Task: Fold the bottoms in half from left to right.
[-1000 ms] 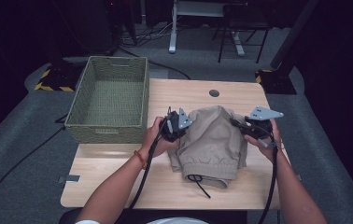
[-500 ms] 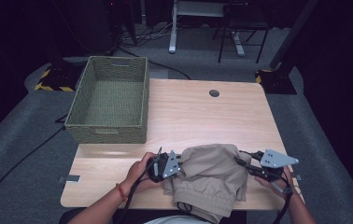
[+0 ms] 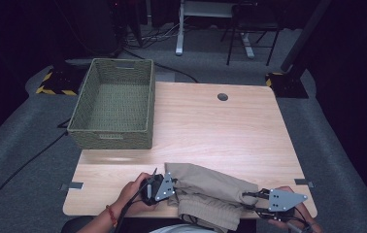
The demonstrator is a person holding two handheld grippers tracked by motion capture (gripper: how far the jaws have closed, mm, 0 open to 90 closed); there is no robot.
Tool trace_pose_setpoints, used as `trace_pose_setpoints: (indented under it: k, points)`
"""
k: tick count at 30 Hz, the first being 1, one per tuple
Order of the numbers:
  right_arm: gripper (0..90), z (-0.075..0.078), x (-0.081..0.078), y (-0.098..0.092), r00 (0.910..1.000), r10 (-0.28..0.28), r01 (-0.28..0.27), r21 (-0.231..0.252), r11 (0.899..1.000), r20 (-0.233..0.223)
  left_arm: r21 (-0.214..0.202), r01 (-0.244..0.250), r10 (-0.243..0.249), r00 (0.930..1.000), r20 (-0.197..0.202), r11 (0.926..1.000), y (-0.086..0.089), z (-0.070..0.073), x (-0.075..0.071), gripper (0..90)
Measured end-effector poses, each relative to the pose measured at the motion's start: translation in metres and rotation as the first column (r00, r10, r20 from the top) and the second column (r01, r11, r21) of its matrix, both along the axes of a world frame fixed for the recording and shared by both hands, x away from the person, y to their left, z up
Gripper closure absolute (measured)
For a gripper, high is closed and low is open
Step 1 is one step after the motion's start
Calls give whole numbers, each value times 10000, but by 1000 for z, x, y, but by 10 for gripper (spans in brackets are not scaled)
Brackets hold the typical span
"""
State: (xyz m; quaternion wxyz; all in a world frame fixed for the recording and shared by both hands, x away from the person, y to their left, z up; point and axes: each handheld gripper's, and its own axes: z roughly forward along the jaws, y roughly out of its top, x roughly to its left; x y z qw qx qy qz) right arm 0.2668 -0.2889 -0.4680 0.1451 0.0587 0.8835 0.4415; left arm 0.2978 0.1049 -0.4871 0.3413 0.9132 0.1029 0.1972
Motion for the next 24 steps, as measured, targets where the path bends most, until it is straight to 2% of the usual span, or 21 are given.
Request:
trace_pose_setpoints:
  k: [1,2,4,5,7,8,12,13,14,15,17,18,19,20,23,24]
  points:
    - [711,-4,0,1,9993,211,-214,-96,9997,-307,-1,11,-11,9998,-189,10000,1,-2,0,759]
    - [711,-4,0,1,9993,211,-214,-96,9997,-307,-1,11,-11,9998,-189,10000,1,-2,0,759]
    - [732,-15,0,10,9983,344,-387,-922,9950,-473,34,-142,144,9990,-423,9999,-1,-7,4,759]
    - [735,-17,2,13,9986,301,-344,-1026,9941,-436,131,-187,192,9991,-375,9997,-2,-6,6,759]
    - [738,-17,8,14,9982,262,-314,-977,9947,-544,273,-351,357,9991,-228,9990,-4,-5,11,757]
    - [741,-18,12,15,9982,200,-255,-975,9949,-565,273,-351,357,9991,-228,9990,-4,-5,11,757]
    - [743,-21,33,17,9983,-326,281,-895,9956,-492,214,-924,931,9951,-333,9955,-3,-6,31,758]
    - [743,-21,33,17,9983,-326,281,-895,9956,-492,214,-924,931,9951,-333,9955,-3,-6,31,757]
    - [742,-23,47,17,9965,-770,740,-818,9939,-335,163,-1205,1209,9923,-286,9926,-3,-6,39,756]
    - [741,-24,55,17,9942,-1037,1013,-762,9919,-282,78,-1335,1337,9904,-344,9910,-3,-7,43,755]
    - [735,-25,69,17,9874,-1580,1570,-714,9850,-93,63,-1384,1386,9896,-380,9904,-4,-5,47,741]
    - [727,-25,76,18,9836,-1802,1804,-740,9808,100,24,-1454,1454,9883,-454,9894,-4,-5,47,726]
    - [727,-25,76,18,9836,-1802,1804,-740,9808,100,24,-1454,1454,9883,-454,9894,-4,-5,47,708]
    - [707,-24,87,16,9757,-2185,2192,-758,9727,174,-25,-1405,1402,9887,-523,9901,-4,-1,44,689]
    - [640,-18,96,11,9637,-2669,2669,-516,9623,71,-319,-1286,1264,9899,-642,9912,1,7,34,609]
    - [613,-15,97,8,9584,-2855,2853,-294,9580,-33,-510,-1260,1225,9902,-663,9907,4,11,30,602]
